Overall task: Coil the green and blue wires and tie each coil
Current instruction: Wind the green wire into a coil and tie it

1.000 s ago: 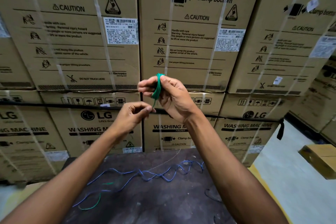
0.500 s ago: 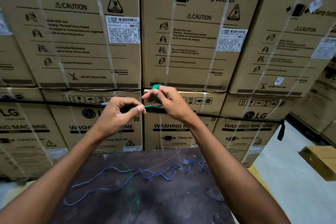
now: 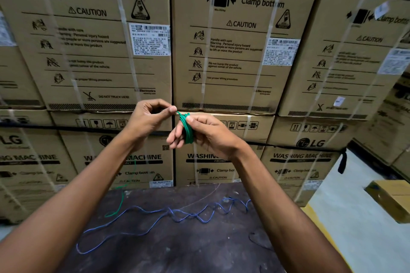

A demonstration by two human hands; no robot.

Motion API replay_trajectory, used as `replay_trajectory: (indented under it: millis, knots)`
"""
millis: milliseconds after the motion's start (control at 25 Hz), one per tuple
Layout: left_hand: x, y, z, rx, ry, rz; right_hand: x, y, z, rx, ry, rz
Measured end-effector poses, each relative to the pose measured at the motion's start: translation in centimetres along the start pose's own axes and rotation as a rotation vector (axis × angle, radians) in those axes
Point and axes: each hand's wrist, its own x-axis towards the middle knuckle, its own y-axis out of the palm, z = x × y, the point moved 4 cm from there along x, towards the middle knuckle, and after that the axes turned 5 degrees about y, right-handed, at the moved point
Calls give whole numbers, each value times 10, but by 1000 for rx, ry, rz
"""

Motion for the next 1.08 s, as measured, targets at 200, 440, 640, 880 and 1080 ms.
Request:
replay_trajectory:
  millis: [200, 440, 640, 880, 1080]
  knots:
    - [-26, 26, 26, -50, -111, 104, 6, -2, 12, 245, -112, -100]
    - [-59, 34, 30, 98, -51, 191, 26, -20, 12, 273, -281, -318]
    - [-77, 26, 12, 207, 51, 226, 31, -34, -3, 61, -263, -456]
    - [-47, -6, -26, 422, 224, 151, 25, -28, -20, -452, -42, -365]
    - [-11, -18, -34, 415, 273, 93, 21, -11, -15, -288, 120, -107]
